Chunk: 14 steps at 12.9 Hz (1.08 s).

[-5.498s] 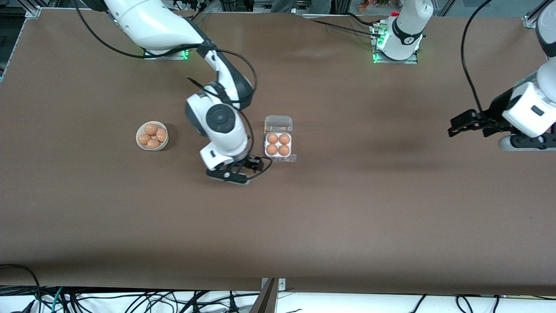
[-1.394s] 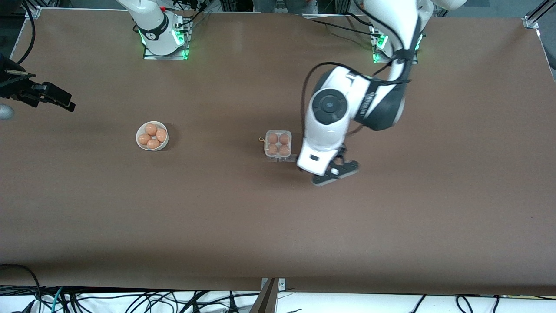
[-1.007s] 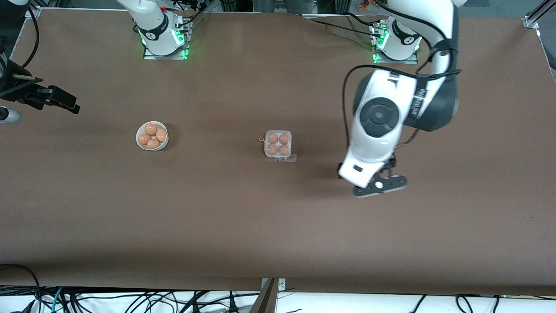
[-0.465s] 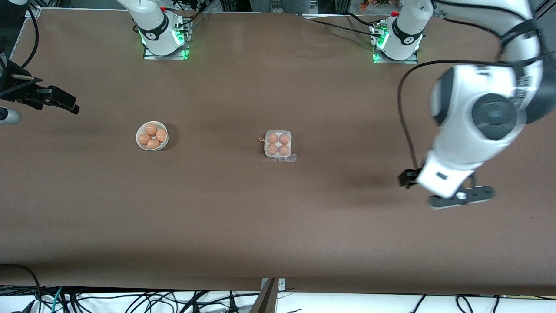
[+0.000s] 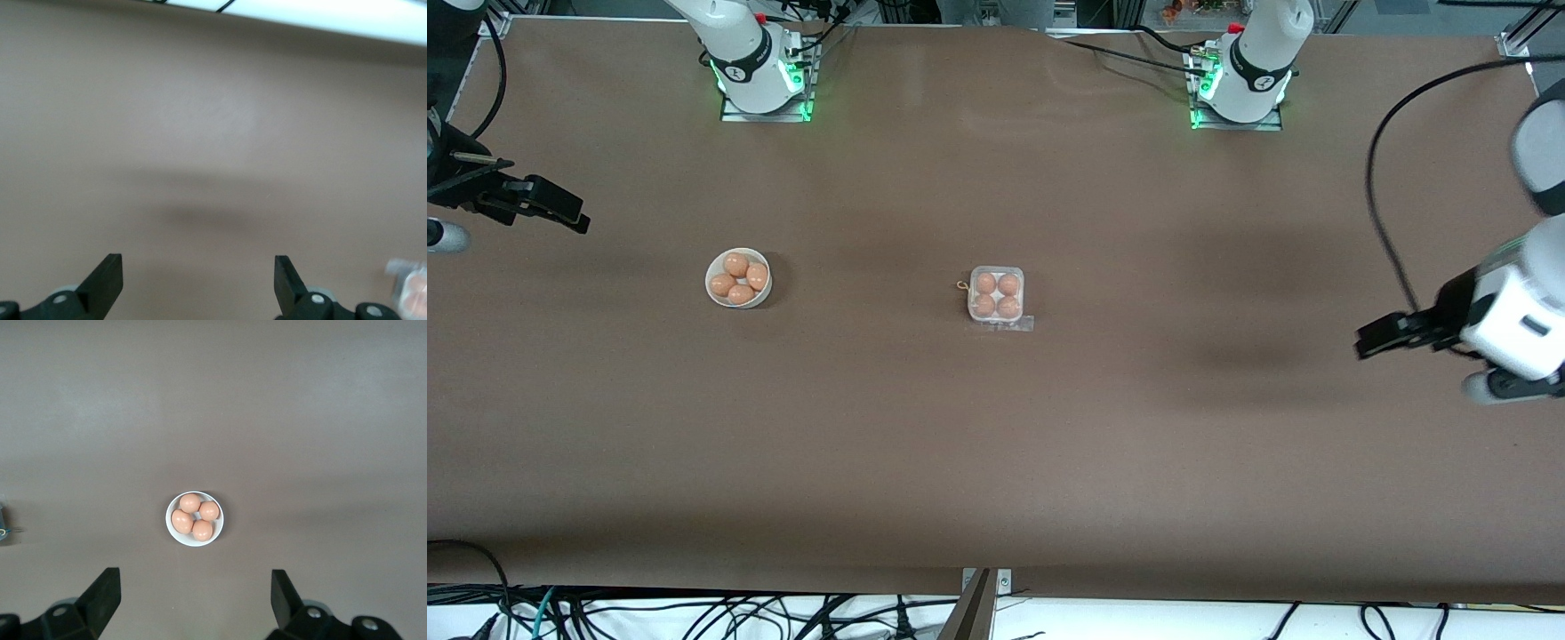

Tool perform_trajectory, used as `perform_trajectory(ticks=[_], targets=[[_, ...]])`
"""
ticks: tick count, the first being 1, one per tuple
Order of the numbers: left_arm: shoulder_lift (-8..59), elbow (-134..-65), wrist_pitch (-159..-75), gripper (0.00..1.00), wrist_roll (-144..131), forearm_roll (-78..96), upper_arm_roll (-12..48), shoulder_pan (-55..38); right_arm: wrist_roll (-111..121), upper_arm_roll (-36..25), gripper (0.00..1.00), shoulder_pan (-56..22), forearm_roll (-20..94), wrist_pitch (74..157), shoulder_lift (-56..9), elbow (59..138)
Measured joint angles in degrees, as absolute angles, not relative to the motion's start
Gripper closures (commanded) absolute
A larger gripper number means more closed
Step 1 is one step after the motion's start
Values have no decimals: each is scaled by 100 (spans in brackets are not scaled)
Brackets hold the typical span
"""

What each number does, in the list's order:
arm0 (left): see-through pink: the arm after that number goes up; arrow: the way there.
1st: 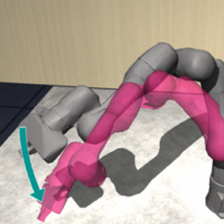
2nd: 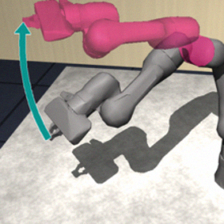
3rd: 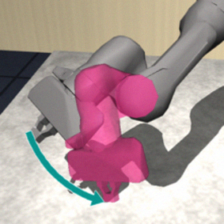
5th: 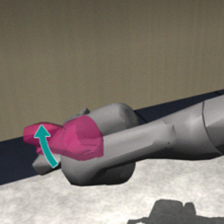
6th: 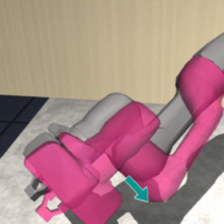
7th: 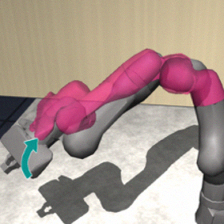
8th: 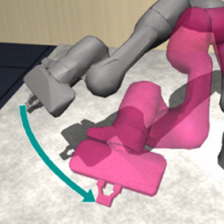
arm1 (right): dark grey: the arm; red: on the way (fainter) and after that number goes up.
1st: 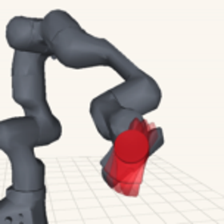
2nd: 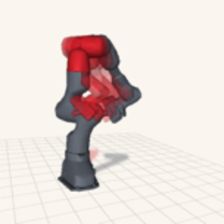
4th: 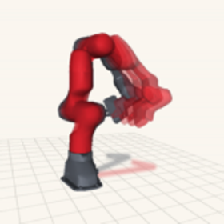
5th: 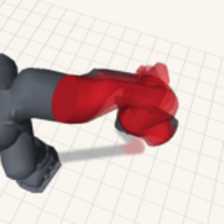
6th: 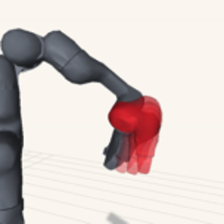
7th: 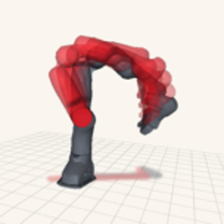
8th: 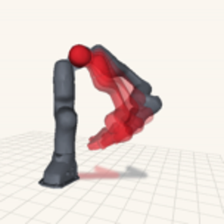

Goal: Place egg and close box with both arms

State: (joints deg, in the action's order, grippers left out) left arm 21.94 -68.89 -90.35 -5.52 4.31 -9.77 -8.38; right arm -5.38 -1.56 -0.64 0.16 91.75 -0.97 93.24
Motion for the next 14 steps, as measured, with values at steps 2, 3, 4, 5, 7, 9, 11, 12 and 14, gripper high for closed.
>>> perform_trajectory(ticks=[2,3,4,5,7,9,11,12,14], targets=[[1896,-7069,-8785,0,-45,275,-953,-653,-538,-156,0,-64,16,9175,-98,9322],[1728,-7248,-8744,0,145,251,-954,-543,-538,-156,0,-64,16,9175,-100,9321],[1563,-7461,-8738,0,272,251,-954,-456,-538,-156,0,-64,16,9175,-100,9321],[1408,-7695,-8737,0,344,251,-953,-404,-538,-156,0,-64,16,9175,-100,9321],[1134,-8125,-8811,0,373,251,-925,-395,-538,-156,0,-64,16,9175,-100,9320],[864,-8491,-9023,0,365,251,-867,-405,-538,-156,0,-64,16,9175,-101,9320],[609,-8751,-9094,0,363,251,-852,-410,-538,-156,0,-64,16,9175,-101,9319],[491,-8843,-9100,0,363,224,-848,-413,-538,-156,0,-64,16,9175,-101,9319],[315,-8957,-9101,0,363,110,-830,-436,-538,-156,0,-64,16,9175,-101,9319]])
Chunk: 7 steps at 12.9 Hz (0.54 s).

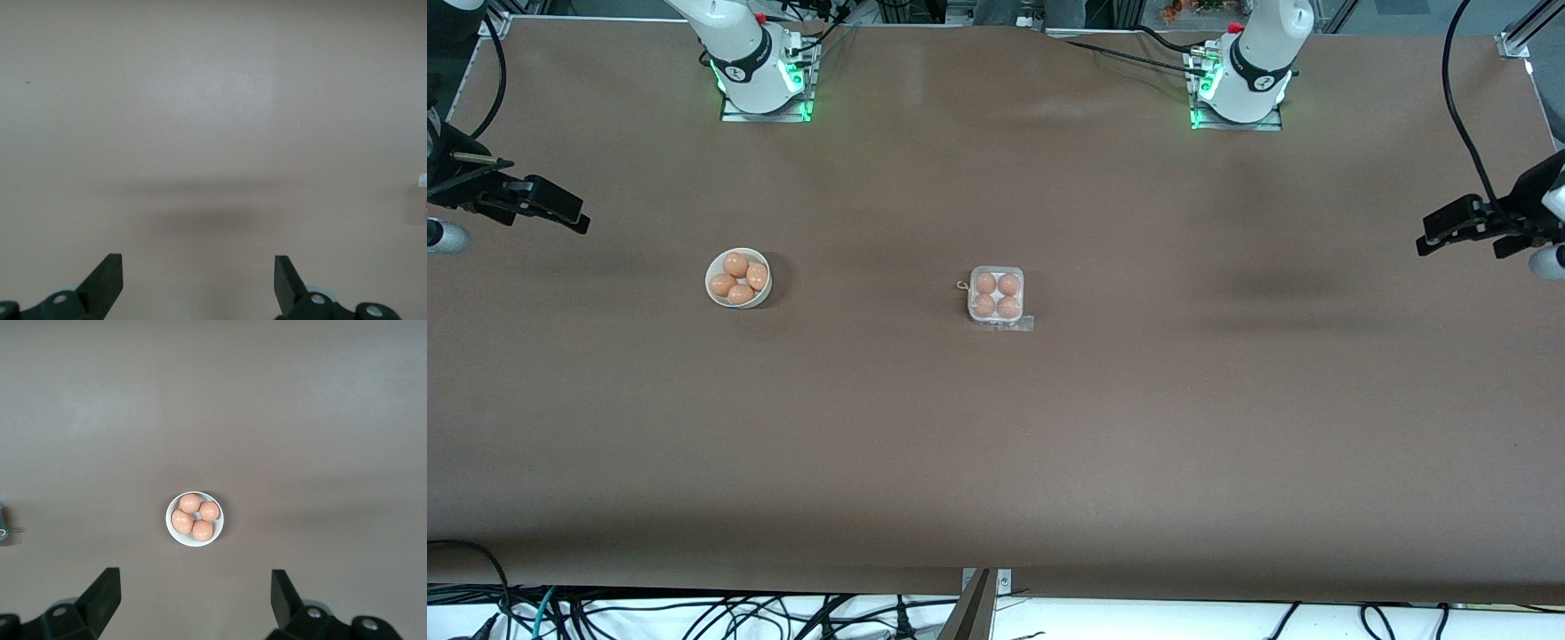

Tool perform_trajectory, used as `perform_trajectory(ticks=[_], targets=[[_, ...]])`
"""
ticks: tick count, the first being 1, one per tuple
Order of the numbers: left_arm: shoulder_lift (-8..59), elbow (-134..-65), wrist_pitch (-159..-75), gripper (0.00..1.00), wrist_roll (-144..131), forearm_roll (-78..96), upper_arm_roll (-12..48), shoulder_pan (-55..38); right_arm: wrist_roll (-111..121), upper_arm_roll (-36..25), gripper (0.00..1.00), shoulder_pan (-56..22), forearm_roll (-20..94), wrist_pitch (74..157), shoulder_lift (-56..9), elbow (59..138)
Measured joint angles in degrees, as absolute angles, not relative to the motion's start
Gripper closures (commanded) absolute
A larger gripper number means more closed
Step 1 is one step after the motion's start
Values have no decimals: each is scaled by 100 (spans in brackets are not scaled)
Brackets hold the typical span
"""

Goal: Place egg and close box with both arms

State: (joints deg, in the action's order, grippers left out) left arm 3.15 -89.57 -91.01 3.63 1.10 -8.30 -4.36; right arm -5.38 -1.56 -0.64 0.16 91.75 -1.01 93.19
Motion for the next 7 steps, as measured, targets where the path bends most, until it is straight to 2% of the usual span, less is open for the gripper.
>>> perform_trajectory(ticks=[7], targets=[[237,-9034,-9101,0,277,84,-723,-528,-538,-156,0,-64,16,9175,-102,9319]])
